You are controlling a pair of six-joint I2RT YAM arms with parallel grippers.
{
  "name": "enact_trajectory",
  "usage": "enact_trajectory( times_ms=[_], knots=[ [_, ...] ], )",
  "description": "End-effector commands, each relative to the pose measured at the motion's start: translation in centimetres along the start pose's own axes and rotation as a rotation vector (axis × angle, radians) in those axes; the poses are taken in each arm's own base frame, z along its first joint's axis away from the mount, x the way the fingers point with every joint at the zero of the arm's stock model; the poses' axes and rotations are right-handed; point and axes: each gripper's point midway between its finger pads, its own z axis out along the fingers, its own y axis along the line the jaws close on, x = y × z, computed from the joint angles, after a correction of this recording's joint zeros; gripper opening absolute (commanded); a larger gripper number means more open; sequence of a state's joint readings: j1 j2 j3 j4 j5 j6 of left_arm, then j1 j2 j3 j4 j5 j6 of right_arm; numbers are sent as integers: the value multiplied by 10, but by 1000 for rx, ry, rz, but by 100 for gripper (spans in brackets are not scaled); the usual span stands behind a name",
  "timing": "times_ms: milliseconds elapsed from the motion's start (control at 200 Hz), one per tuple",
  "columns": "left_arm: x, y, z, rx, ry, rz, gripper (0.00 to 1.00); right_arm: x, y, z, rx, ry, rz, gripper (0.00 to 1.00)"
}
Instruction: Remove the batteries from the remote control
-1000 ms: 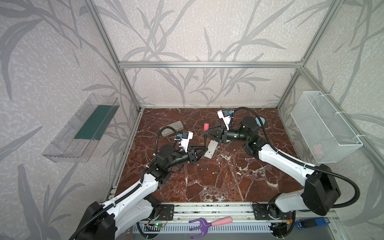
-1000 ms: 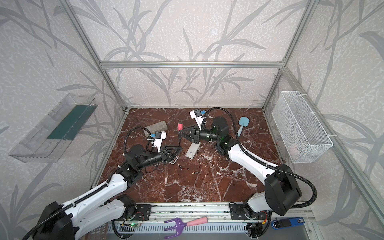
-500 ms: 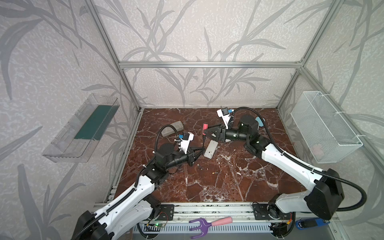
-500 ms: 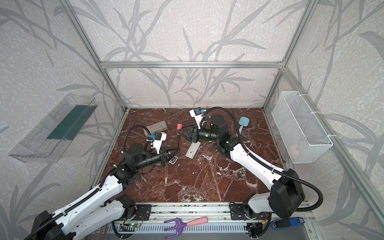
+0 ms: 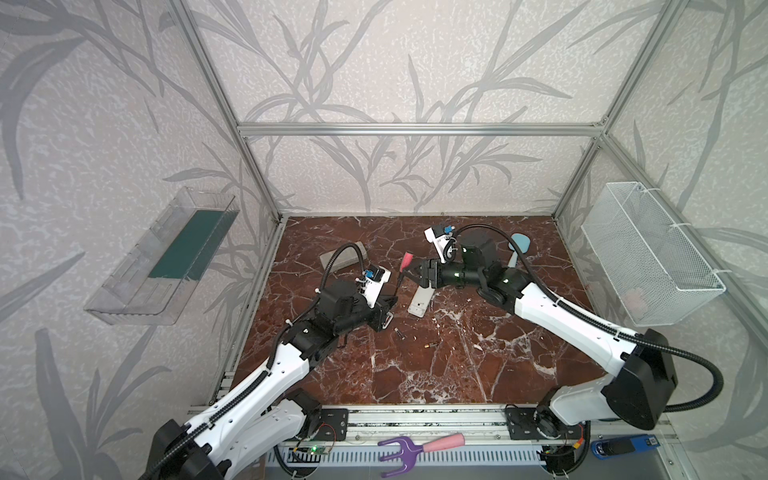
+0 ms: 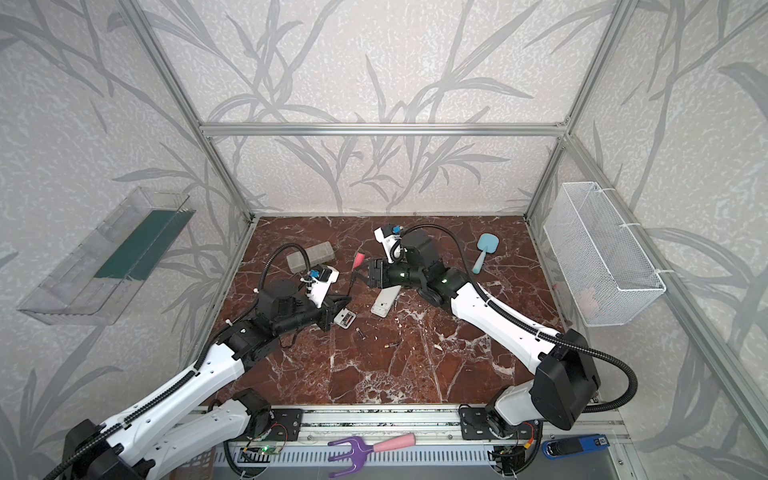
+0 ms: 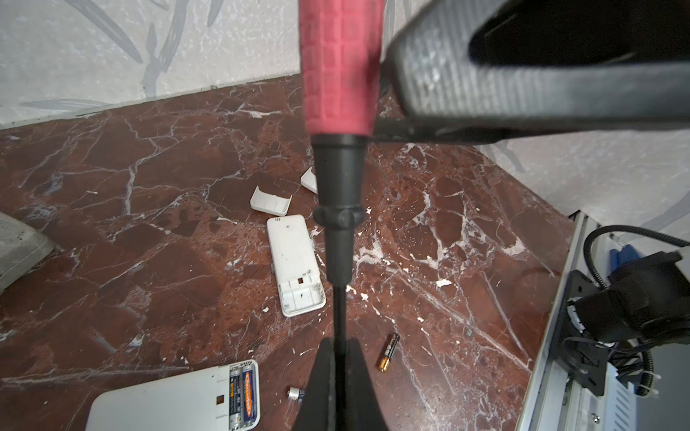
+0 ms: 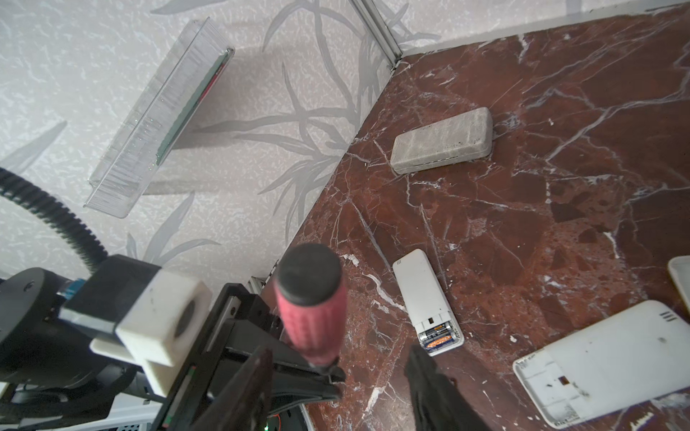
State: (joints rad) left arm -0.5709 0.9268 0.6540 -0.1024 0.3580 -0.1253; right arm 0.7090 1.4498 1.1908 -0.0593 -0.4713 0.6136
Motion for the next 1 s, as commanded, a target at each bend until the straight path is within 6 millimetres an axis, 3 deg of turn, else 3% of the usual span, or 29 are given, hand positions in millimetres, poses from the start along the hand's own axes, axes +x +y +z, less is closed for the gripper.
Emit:
enact_trajectory(
  times_ms=[0,240,450,525,590,640,830,920,995],
  knots=[
    [-16,-2,-3,-12,-23,66,0,-9,9,4,-8,-9,4,59],
    [-16,-5,-5,-7,-22,86,0,-16,7,17,-2,5,13,57],
    [-13,-2,-6,-22,-11,98,0,-6,10,26,-20,39,47,48],
    [-12,-1,-6,-28,-5,103,0,-2,8,27,-17,43,50,36],
    [-11,-1,-5,-25,-3,105,0,-1,6,26,-7,38,45,13],
    [-11,-1,-6,-27,-2,105,0,-2,4,24,3,26,31,0],
    [-10,15,-15,-127,-43,42,49,-7,-5,13,91,-10,-135,0],
    [-6,33,-23,-227,-74,-63,58,-7,-12,9,171,-20,-262,0],
    [9,55,-27,-330,-53,-207,60,-5,-16,10,217,-16,-363,0]
  ],
)
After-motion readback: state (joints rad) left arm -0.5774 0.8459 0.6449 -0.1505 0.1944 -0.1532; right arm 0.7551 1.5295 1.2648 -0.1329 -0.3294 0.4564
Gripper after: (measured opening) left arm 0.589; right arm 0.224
